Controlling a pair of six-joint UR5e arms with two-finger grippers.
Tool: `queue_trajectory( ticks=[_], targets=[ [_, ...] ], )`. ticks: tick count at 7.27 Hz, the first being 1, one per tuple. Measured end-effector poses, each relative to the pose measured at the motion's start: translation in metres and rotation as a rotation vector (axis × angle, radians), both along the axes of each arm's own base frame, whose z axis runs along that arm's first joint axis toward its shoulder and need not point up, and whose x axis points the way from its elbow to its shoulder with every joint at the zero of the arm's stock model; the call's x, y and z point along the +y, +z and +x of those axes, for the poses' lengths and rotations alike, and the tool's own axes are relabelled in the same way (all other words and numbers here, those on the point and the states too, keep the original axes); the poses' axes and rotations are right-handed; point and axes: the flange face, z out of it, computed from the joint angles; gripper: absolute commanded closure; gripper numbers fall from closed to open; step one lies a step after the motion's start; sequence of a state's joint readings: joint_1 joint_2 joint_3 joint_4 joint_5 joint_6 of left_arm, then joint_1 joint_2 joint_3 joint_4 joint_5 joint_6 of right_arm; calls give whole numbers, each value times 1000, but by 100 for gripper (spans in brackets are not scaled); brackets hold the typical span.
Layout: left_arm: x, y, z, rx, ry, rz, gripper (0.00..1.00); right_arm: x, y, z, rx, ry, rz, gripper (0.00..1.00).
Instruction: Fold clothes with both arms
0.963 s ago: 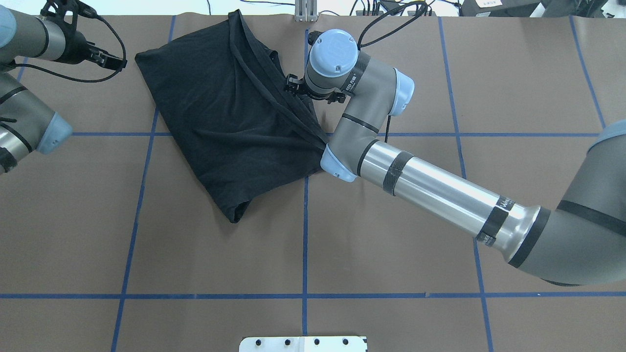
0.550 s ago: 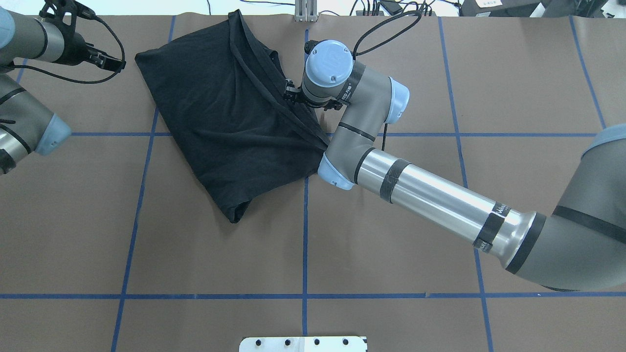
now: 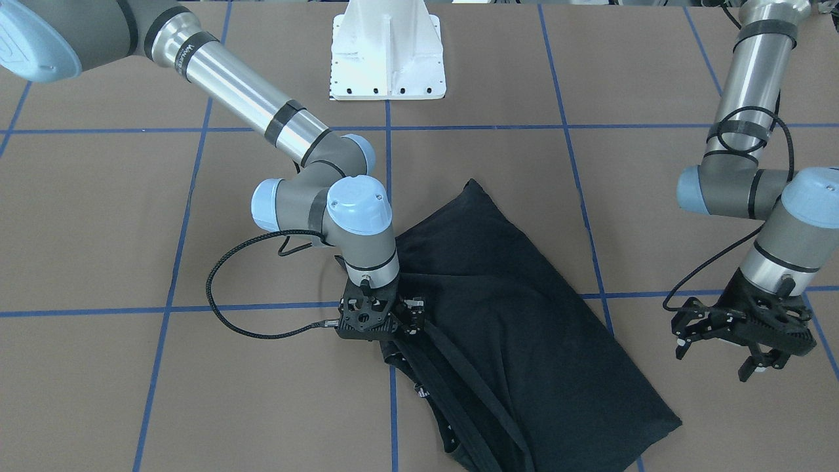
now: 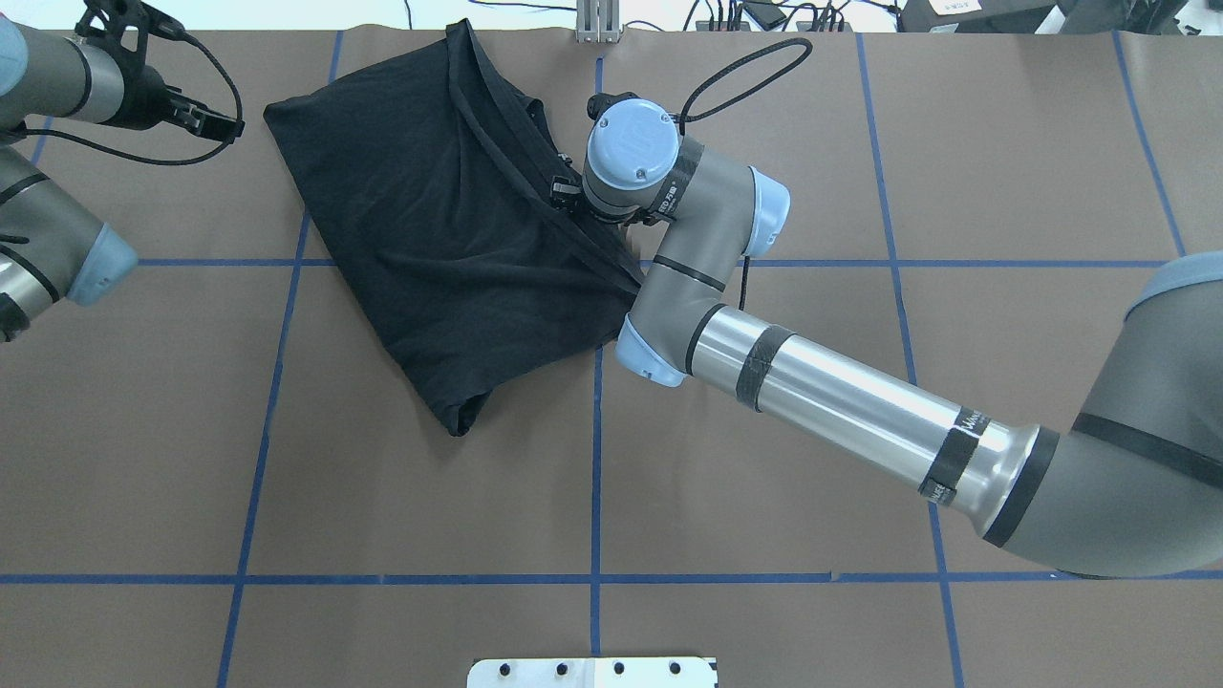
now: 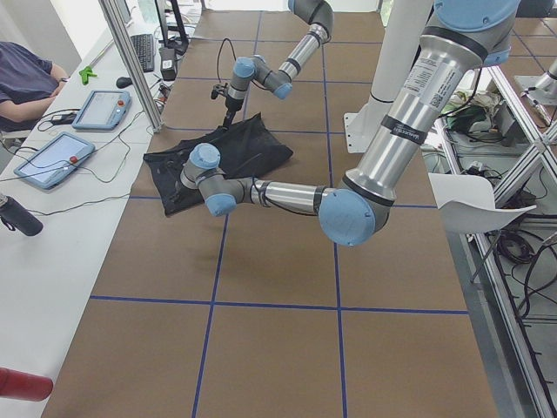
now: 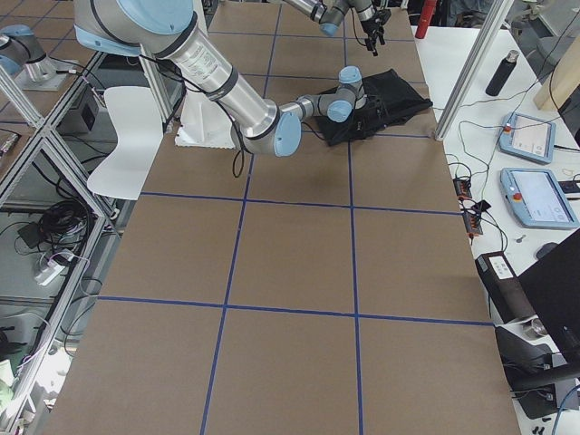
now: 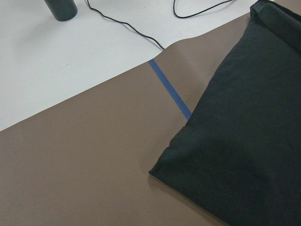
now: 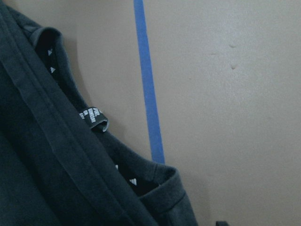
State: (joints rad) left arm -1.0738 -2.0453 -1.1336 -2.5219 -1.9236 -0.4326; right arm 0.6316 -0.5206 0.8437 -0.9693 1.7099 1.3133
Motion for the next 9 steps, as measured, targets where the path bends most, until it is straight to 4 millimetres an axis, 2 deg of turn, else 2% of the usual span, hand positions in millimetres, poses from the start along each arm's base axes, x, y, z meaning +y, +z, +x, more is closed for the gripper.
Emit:
queue_trajectory(
  ticks=[1,4,6,8,9],
  targets=[
    [0,0,0,0,0,0,0,0,-2,0,-1,1,1,100],
    [0,0,0,0,0,-1,0,0,-10,-1,-10,1,4,100],
    [0,0,0,1,0,-2,0,11,-20,-6,-28,-14,12,100],
    [0,0,0,1,0,-2,0,29,-20,4,-49,-14,18,100],
    [0,0,0,2,-1,-2,0,53,-10,12,-59,-11,16,100]
  ],
)
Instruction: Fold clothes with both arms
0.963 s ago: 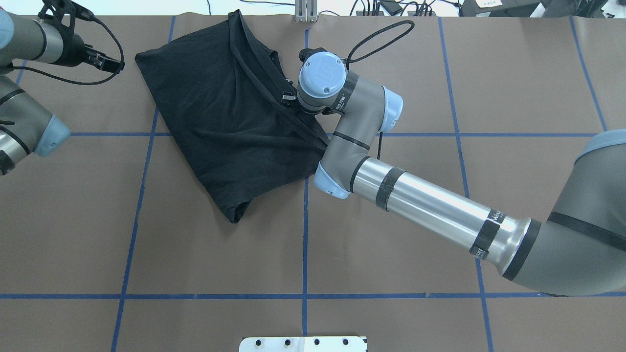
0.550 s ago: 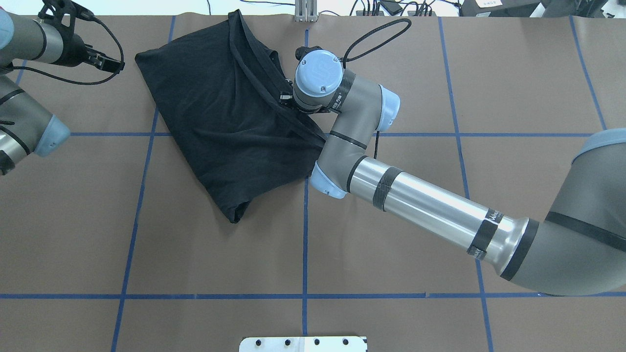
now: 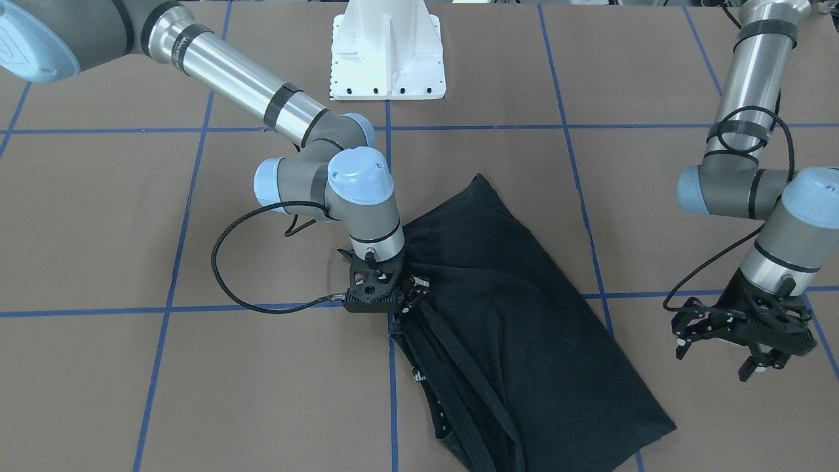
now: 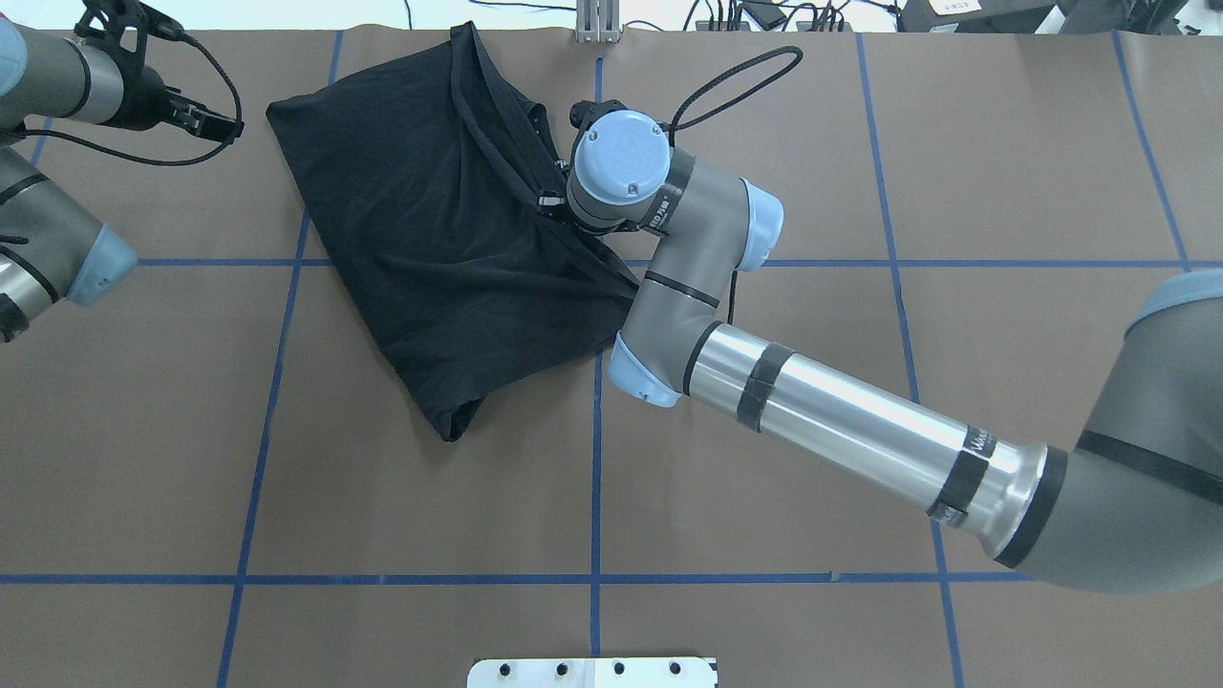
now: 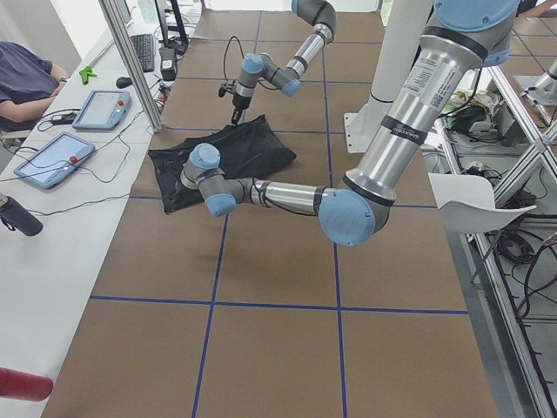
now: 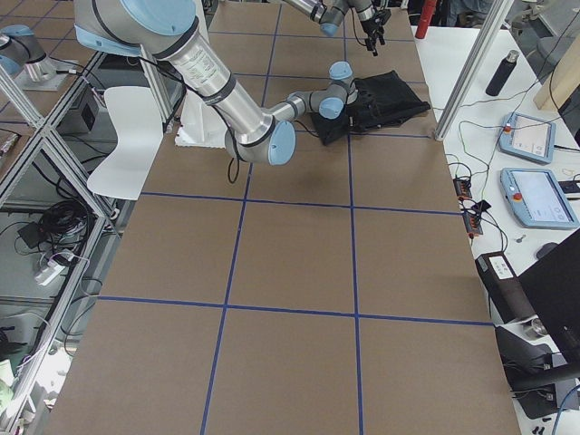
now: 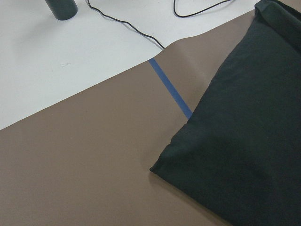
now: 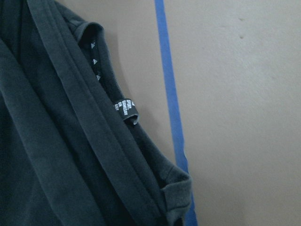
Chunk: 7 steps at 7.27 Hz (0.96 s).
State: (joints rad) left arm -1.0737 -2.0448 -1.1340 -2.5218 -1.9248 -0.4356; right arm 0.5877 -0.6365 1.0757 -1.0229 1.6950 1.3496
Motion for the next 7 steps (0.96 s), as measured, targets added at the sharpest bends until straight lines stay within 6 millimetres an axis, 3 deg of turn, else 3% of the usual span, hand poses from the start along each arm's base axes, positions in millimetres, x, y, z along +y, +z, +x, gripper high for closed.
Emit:
queue_trajectory(
  ticks=[3,5,6,7],
  targets=[
    [1,-3,2,11,-6,-6,0,106,14,33,18,-12,5,100],
    [1,-6,2,16,-6,-1,0,144,32,50,29,-14,12,100],
    [1,-6,2,17,-6,1,0,150,39,55,35,-15,12,22],
    [1,-6,3,17,-5,2,0,153,42,57,37,-15,12,1]
  ],
)
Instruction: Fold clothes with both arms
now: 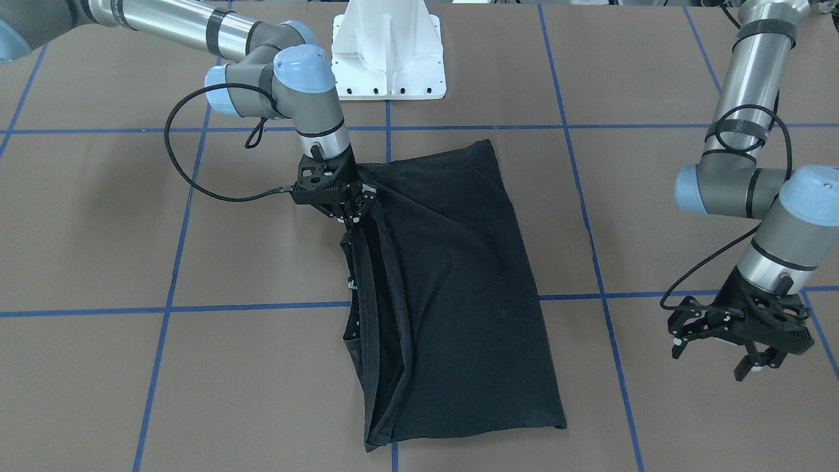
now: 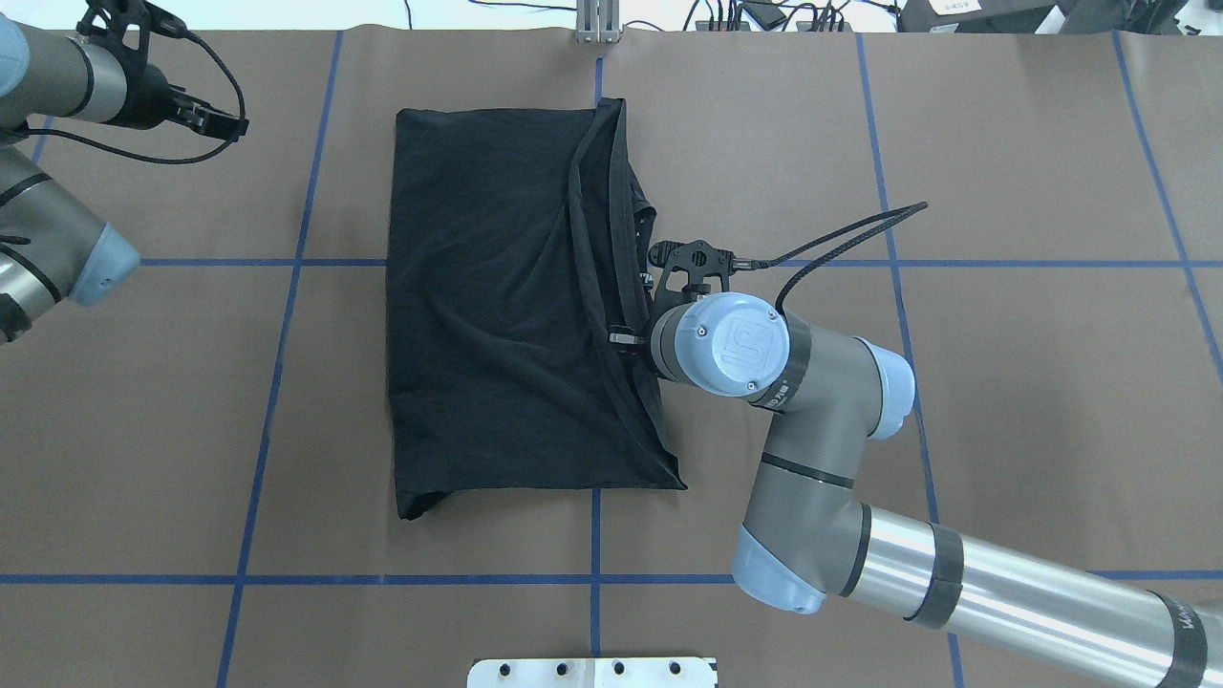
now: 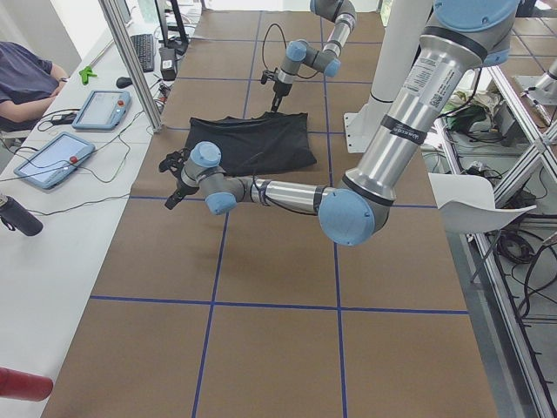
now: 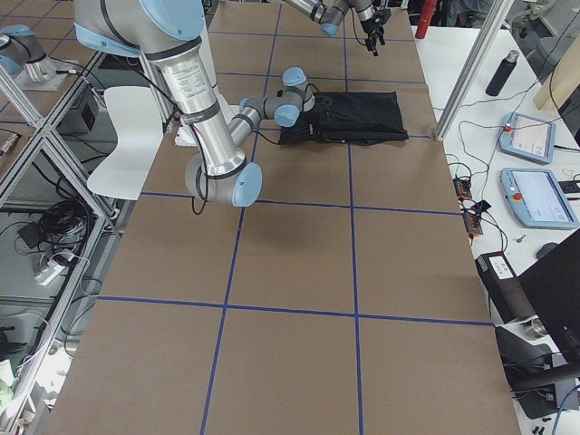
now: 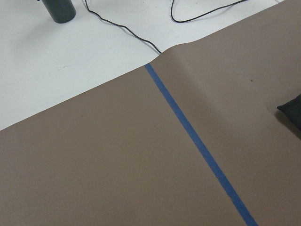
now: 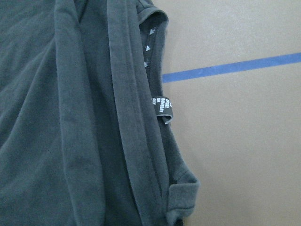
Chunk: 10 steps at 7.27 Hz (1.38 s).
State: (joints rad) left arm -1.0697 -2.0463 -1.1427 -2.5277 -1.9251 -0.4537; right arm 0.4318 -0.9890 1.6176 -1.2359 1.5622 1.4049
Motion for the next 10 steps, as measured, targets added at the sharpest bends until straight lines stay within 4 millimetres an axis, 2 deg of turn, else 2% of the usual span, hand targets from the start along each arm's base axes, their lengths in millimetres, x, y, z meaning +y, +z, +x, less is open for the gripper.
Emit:
queue_trajectory(
  ticks=[2,4,5,6,8,10],
  targets=[
    [0,0,1,0,2,1,0,-5,-6,6,1,5,0,0],
    [0,1,1,-1,2,0,0,-23,-37,17,47,-5,-5,0],
    [0,1,1,-1,3,0,0,-25,-58,11,87,-22,-7,0],
    [1,1,1,-2,3,-1,0,-20,-71,2,131,-42,-9,2],
    [1,4,1,-4,3,-5,0,5,-72,-19,250,-115,43,10],
    [1,5,1,-5,3,-7,0,23,-74,-21,331,-272,187,9]
  ],
)
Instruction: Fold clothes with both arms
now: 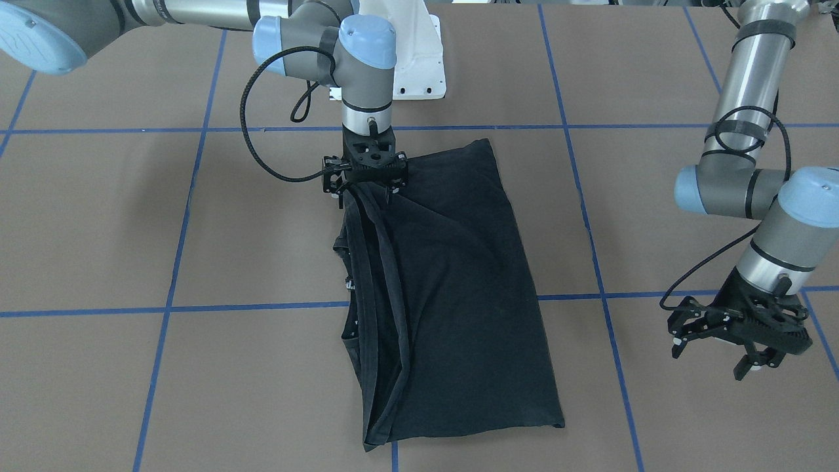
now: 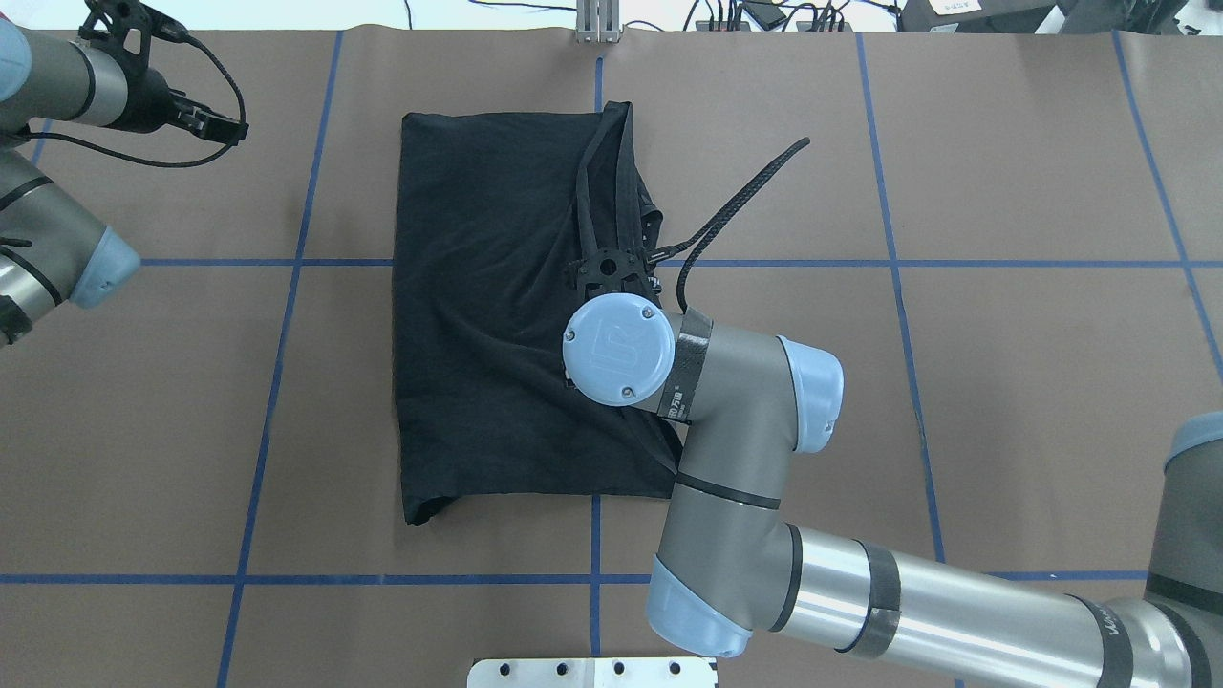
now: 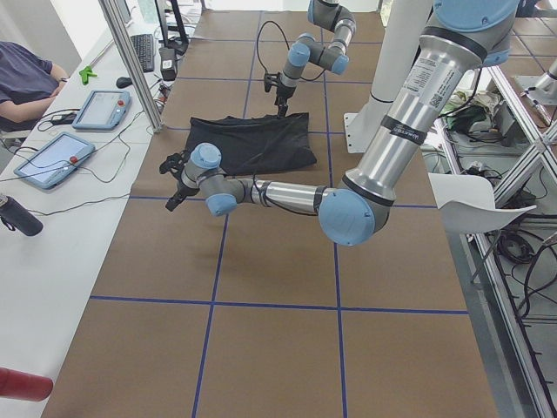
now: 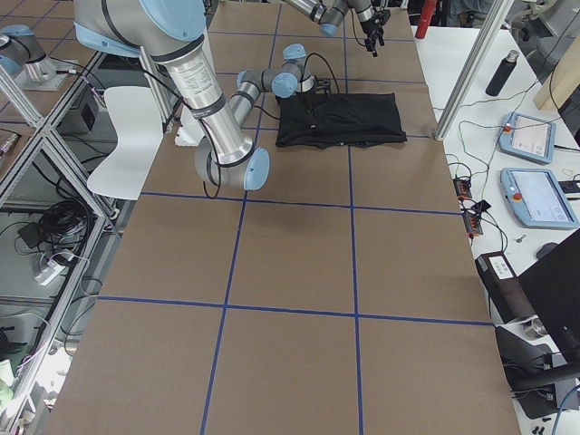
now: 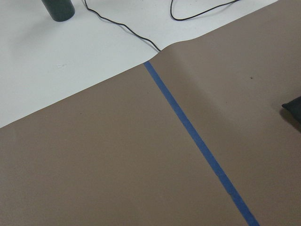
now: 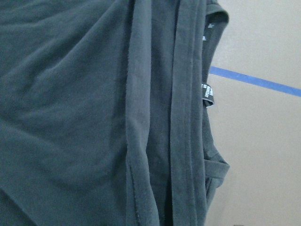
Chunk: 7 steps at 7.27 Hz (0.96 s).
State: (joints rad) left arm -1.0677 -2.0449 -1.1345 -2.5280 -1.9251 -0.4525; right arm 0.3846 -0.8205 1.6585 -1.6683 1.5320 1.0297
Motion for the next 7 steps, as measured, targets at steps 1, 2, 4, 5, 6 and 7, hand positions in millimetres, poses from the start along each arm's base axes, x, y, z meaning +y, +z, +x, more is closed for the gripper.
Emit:
queue_trajectory(
  ticks=[1,2,4,5,6,7],
  targets=[
    [0,0,0,0,0,0,0,10,-1,6,9,-73,59,6],
    [0,0,0,1,0,1,0,21,-1,13,8,-131,108,5],
    [0,0,0,2,0,4,0,45,11,17,14,-229,150,2],
    [0,-1,0,8,-4,-1,0,56,23,10,33,-263,141,3],
    [0,-2,0,17,-13,-10,0,64,36,1,57,-283,132,13],
    [1,-4,0,26,-18,-11,0,67,43,-5,76,-290,129,35]
  ],
)
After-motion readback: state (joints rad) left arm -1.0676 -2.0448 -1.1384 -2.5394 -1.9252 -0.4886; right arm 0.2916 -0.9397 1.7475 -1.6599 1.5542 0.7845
